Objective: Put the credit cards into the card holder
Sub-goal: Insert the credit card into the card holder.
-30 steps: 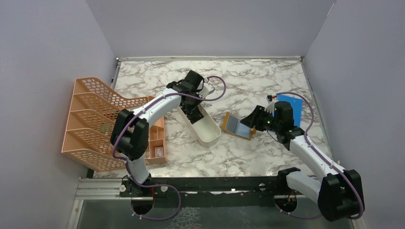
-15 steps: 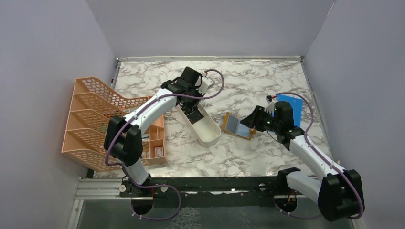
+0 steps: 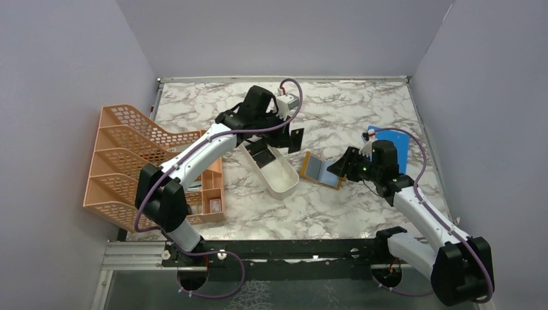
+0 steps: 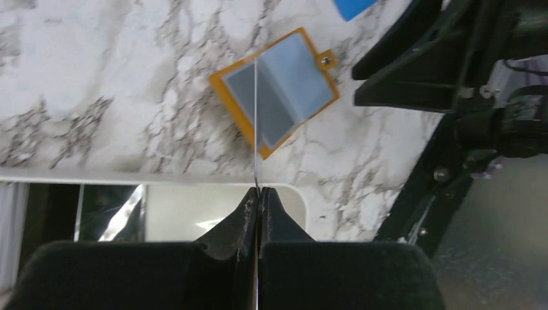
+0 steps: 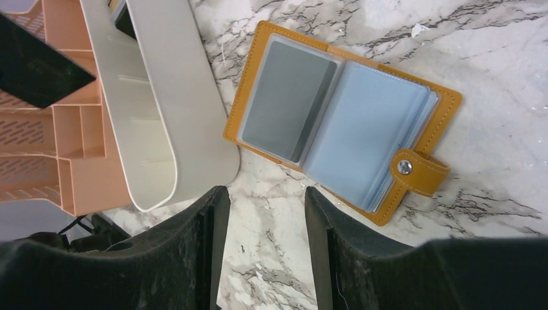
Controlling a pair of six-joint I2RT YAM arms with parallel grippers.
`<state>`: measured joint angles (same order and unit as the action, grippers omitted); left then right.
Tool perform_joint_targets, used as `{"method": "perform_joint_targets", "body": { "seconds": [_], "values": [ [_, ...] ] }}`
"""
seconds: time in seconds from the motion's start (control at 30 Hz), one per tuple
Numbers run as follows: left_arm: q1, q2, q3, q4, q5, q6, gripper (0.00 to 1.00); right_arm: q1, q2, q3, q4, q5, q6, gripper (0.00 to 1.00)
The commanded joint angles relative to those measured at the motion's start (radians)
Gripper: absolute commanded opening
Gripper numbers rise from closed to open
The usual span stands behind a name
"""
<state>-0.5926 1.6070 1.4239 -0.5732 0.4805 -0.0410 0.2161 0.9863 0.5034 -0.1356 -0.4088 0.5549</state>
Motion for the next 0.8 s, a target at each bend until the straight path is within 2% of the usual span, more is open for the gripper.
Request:
{"method": "perform_joint_targets", "body": {
  "seconds": [0.0,0.4,0.77],
  "values": [
    [-0.054,0.069,0.026,0.148,0.162,-0.167,0.0,0.002,0.021,-0.011,-0.019,0.068,-0.001,0.52],
    [-0.113,0.456,0.213,0.138,0.256,-0.227,0.0,-0.012,0.219,0.028,0.012,0.196,-0.022,0.46],
    [-0.113,0.617,0.296,0.048,0.279,-0.174,0.0,-0.017,0.293,0.033,0.036,0.247,-0.039,0.43]
  ]
}}
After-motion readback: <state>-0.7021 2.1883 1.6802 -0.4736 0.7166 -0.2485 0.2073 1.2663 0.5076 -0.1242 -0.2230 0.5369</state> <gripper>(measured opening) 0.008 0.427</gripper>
